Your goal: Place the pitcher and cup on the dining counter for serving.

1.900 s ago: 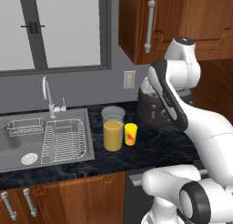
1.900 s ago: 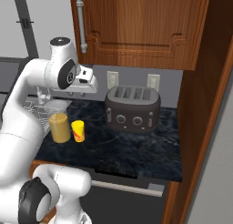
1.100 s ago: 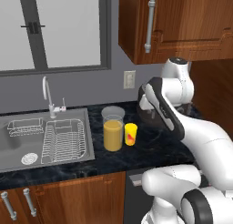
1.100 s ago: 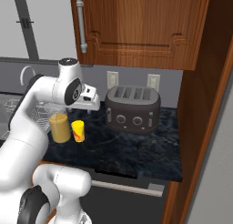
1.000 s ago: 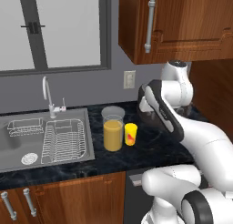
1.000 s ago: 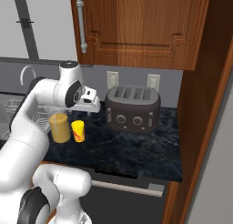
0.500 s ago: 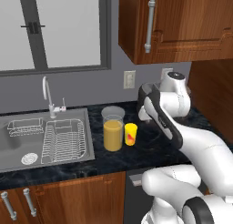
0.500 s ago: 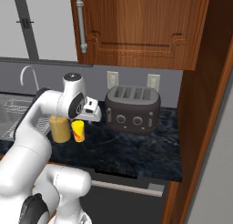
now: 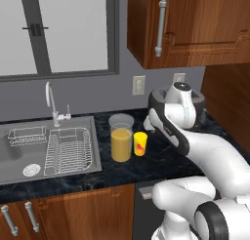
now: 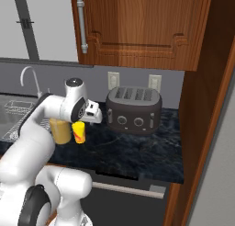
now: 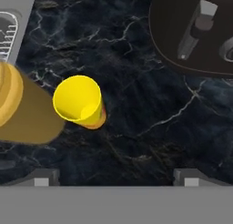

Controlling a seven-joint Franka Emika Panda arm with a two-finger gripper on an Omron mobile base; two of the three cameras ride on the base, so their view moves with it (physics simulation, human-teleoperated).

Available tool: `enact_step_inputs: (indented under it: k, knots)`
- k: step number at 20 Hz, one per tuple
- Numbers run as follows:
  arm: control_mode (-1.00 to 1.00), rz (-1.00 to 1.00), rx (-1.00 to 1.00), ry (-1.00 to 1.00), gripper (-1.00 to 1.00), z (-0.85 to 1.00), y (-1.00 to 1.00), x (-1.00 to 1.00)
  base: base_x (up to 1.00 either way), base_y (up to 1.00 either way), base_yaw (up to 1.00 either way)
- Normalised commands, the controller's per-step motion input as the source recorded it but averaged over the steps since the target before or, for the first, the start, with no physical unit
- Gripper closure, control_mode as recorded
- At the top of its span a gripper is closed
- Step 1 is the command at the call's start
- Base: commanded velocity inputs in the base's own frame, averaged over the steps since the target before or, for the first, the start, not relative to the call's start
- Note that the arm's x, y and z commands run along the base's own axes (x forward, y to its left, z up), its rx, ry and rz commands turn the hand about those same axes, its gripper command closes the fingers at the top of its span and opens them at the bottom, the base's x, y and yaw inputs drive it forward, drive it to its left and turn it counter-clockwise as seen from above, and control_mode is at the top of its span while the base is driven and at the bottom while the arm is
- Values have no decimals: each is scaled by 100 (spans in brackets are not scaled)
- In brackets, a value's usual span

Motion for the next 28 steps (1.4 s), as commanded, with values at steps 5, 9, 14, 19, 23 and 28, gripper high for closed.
enact_step_inputs:
  k: [5, 9, 14, 19, 23, 28]
  knots:
    - [-100, 0, 0, 0, -100, -15, 9, 38, 0, 0, 0]
    - [-100, 0, 2, 0, -100, -35, 3, 24, 0, 0, 0]
    - [-100, 0, 6, 0, -100, -46, 0, 19, 0, 0, 0]
    - [-100, 0, 5, 0, -100, -33, 0, 29, 0, 0, 0]
    - [-100, 0, 0, 0, -100, -28, 3, 32, 0, 0, 0]
    - [-100, 0, 0, 0, -100, -34, 1, 22, 0, 0, 0]
